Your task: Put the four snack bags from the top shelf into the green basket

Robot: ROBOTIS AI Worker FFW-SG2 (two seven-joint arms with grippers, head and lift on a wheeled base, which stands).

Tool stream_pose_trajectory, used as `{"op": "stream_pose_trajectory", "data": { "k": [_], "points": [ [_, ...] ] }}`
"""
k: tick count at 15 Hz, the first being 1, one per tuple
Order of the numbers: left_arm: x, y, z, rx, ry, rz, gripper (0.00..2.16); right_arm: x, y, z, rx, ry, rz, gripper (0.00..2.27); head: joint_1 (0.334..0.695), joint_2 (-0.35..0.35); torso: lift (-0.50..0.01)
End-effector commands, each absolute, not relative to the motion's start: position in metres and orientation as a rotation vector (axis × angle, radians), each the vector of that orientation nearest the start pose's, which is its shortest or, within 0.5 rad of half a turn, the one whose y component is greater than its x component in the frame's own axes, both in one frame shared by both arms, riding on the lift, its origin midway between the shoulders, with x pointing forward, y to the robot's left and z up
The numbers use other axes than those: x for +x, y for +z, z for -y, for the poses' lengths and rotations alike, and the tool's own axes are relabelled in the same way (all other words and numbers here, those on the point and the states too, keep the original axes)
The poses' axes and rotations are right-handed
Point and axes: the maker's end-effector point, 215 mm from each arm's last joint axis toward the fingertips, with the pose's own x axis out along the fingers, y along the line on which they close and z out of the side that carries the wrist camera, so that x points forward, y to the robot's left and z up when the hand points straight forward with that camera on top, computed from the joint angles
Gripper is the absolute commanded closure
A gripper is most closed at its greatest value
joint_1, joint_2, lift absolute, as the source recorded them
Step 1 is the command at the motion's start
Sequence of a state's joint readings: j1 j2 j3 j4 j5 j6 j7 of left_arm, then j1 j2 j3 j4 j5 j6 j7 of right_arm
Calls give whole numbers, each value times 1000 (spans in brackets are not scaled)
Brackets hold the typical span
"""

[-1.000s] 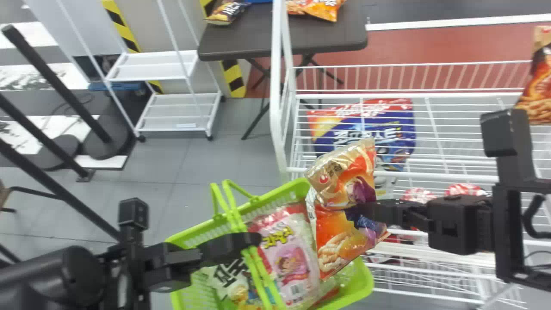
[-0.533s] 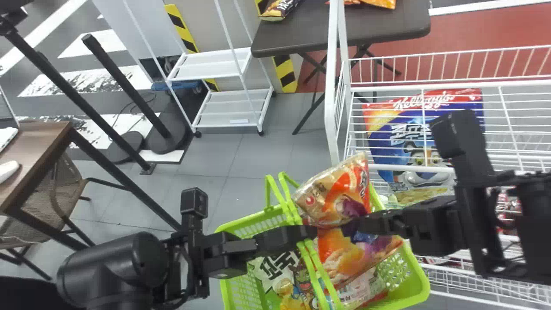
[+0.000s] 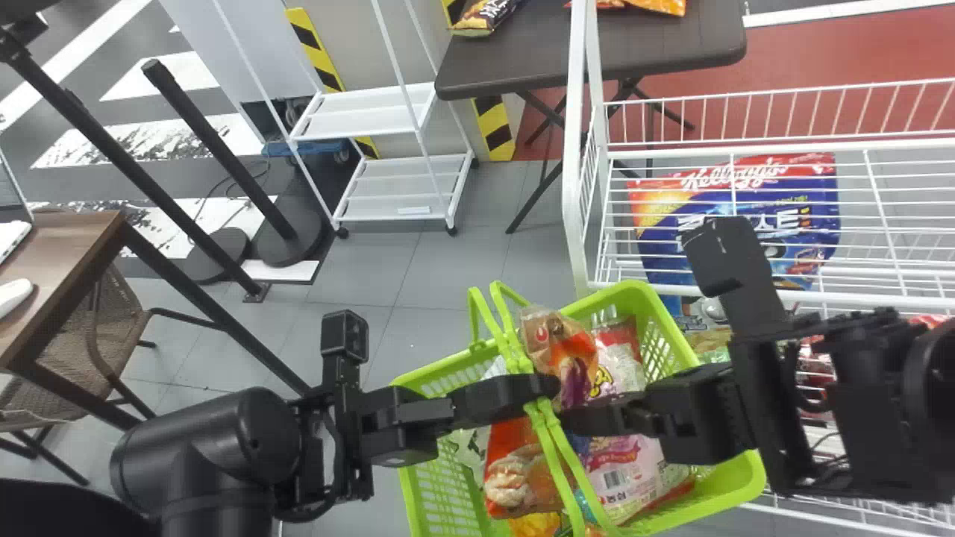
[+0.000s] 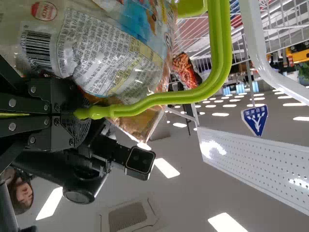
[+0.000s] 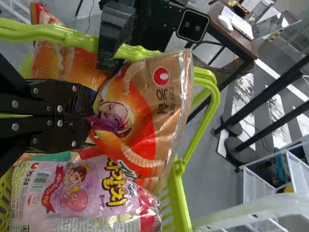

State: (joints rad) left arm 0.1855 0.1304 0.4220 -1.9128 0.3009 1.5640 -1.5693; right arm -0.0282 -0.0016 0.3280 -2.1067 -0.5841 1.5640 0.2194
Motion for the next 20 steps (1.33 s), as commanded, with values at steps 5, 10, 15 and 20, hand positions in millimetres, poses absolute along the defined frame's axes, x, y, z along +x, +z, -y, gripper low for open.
{"op": "stream_pose_trajectory", "data": {
  "k": [5,10,15,20],
  "points": [
    [316,-341,-180,-1223,-1103,-743,2148,353,-381,-55,312,938,-994,46,695,350,0],
    [318,-343,-184,-1228,-1094,-741,2148,422,-328,49,472,769,-809,39,695,313,0],
    [319,-344,-188,-1232,-1085,-739,2148,500,-382,205,317,303,-783,56,695,116,0],
    [316,-348,-194,-1244,-1065,-741,2148,603,-360,332,199,1,-551,66,695,-90,0]
  ]
}}
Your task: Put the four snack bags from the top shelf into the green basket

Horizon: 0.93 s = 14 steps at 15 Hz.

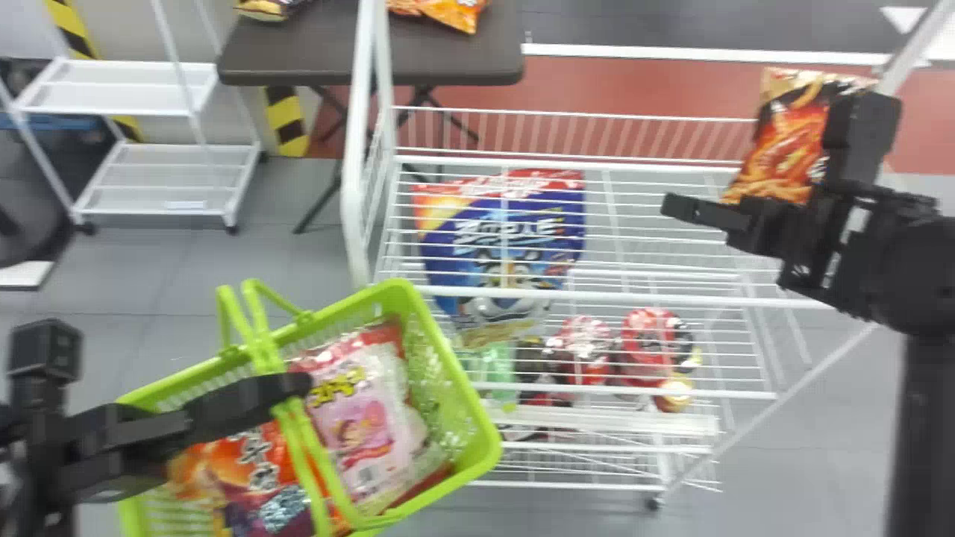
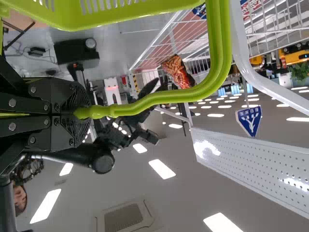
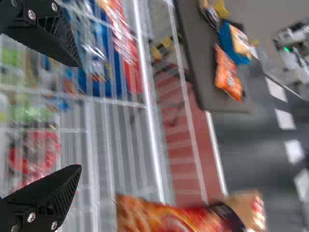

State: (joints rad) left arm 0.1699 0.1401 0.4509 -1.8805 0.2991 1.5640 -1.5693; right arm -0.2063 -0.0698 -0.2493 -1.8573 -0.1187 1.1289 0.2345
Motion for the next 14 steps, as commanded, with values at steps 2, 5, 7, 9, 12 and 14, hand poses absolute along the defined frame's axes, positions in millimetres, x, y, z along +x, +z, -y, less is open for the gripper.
{"op": "stream_pose_trajectory", "data": {
  "k": [2,5,7,9,12,14],
  "points": [
    [315,-351,-197,-1254,-1053,-741,2148,623,-357,364,179,-64,-524,66,695,-153,0],
    [315,-353,-199,-1258,-1045,-742,2148,645,-361,401,119,-129,-508,66,695,-194,0],
    [315,-354,-199,-1259,-1043,-744,2148,664,-362,419,62,-154,-482,70,695,-224,0],
    [314,-356,-200,-1263,-1038,-747,2148,680,-364,438,16,-175,-482,70,695,-238,0],
    [314,-361,-201,-1275,-1026,-756,2148,694,-382,442,-17,-172,-521,151,695,-260,0],
    [314,-363,-202,-1275,-1022,-760,2148,693,-392,442,-9,-163,-551,873,695,-260,0]
  ]
}}
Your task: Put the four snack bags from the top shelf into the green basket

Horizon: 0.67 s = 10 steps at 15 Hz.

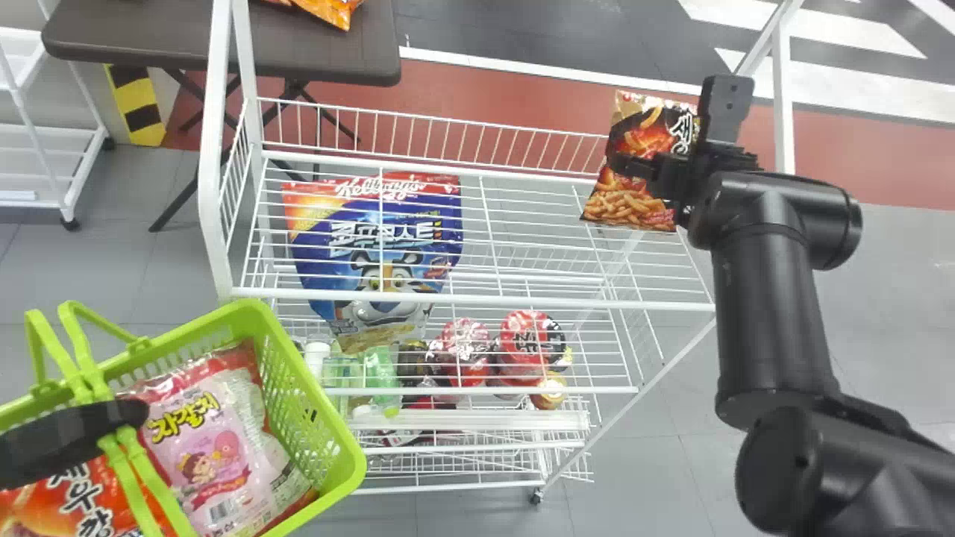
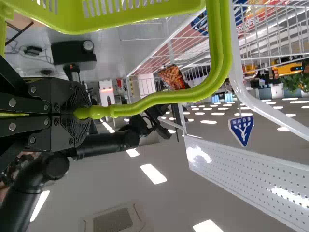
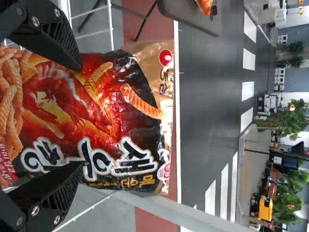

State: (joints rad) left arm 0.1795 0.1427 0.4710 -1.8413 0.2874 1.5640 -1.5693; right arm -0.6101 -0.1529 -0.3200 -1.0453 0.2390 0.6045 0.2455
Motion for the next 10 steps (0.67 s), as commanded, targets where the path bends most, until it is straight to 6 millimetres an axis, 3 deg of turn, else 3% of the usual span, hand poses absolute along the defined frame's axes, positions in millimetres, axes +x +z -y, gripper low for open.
{"op": "stream_pose_trajectory", "data": {
  "k": [1,2,6,9,10],
  "points": [
    [315,-364,-202,-1276,-1019,-761,2148,693,-393,440,4,-156,-548,1868,695,-259,0],
    [315,-363,-202,-1275,-1020,-760,2148,692,-396,435,15,-158,-544,2256,695,-258,0],
    [316,-368,-204,-1293,-1008,-766,2148,686,-374,428,67,-155,-456,2256,695,-246,0],
    [317,-367,-209,-1292,-1000,-758,2148,669,-356,420,126,-132,-418,2256,695,-242,0],
    [318,-368,-209,-1294,-1000,-757,2148,654,-346,409,163,-106,-412,2256,695,-240,0]
  ]
}}
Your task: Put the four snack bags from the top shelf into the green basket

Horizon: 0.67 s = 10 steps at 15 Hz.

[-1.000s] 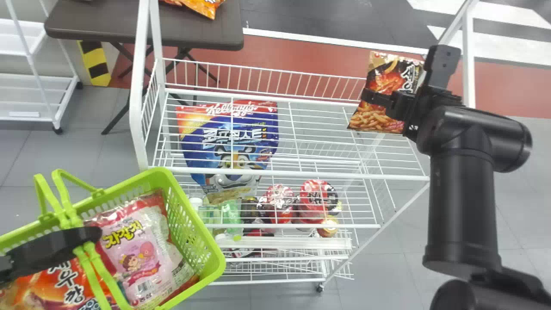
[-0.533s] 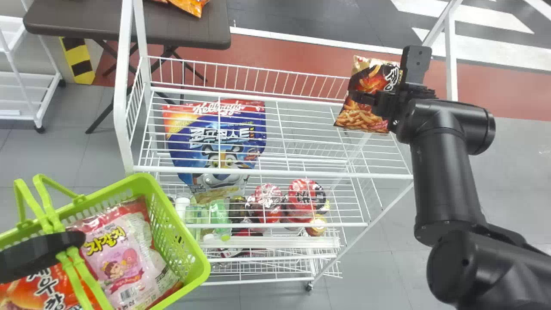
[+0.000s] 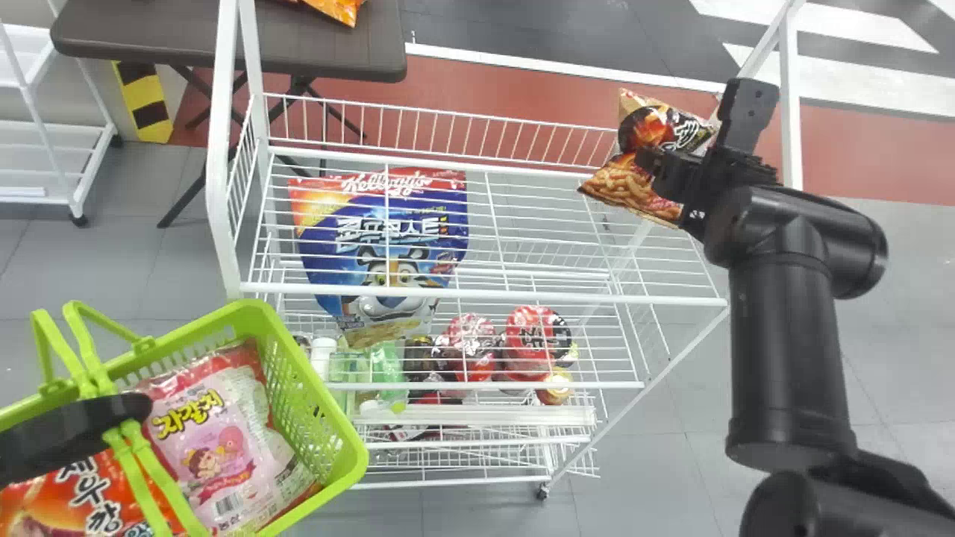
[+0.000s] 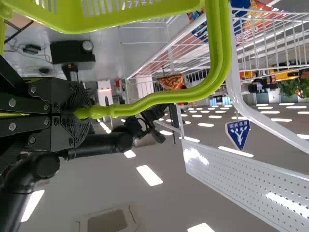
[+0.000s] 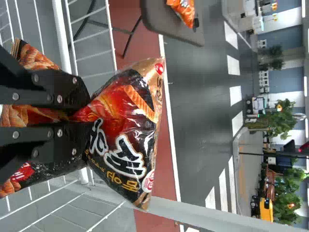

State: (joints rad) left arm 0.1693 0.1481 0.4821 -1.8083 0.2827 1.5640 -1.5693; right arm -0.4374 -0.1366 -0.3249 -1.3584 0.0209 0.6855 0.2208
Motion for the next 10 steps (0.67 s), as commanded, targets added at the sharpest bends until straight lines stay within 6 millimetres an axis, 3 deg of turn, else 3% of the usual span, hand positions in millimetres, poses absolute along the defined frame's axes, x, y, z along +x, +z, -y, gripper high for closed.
{"op": "stream_pose_trajectory", "data": {
  "k": [1,4,7,10],
  "points": [
    [319,-368,-210,-1301,-999,-756,2148,636,-330,390,202,-59,-395,2256,695,-237,0],
    [327,-368,-211,-1310,-997,-750,2148,558,-324,309,280,115,-536,2256,695,-203,0],
    [333,-365,-209,-1309,-1008,-743,2148,469,-347,201,287,348,-773,2256,695,-132,0],
    [339,-360,-206,-1300,-1021,-733,2148,453,-331,122,279,518,-761,2256,695,13,0]
  ]
}}
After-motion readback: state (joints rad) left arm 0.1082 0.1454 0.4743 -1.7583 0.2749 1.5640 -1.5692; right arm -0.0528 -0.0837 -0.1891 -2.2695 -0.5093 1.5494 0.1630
